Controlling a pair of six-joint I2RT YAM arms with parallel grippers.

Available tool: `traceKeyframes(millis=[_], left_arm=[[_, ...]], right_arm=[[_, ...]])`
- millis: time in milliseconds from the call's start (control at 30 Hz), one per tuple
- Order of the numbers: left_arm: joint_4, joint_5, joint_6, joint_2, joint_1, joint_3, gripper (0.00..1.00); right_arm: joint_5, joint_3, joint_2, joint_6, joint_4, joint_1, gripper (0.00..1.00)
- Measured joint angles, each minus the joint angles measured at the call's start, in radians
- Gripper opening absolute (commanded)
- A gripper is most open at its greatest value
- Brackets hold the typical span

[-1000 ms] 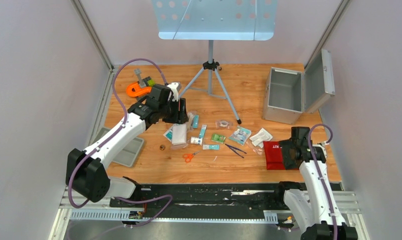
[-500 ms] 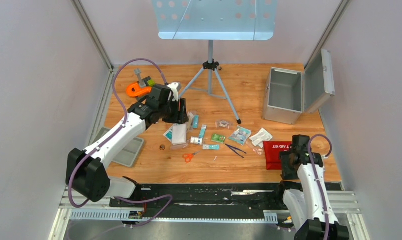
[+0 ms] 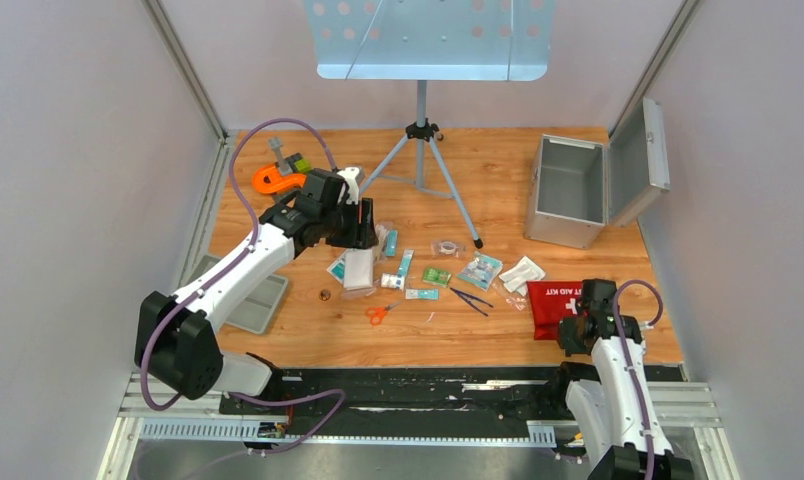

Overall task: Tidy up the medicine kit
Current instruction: Pick up the medicine pouch from the center of the board.

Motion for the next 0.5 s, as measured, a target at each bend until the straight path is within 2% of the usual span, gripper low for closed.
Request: traceKeyframes(millis=[233,500], left_arm=[[-0.005,0.001,0.0,0.0,0.0,0.0,0.65],[-0.034,0.054,-0.012,-0.007,0.0,0.074,0.67]], right_arm=[[0.026,0.031,-0.026,-0.001,-0.032,0.0,0.0],[0.064,0.28,-0.013,-0.083,-0.103,0.0,0.0]])
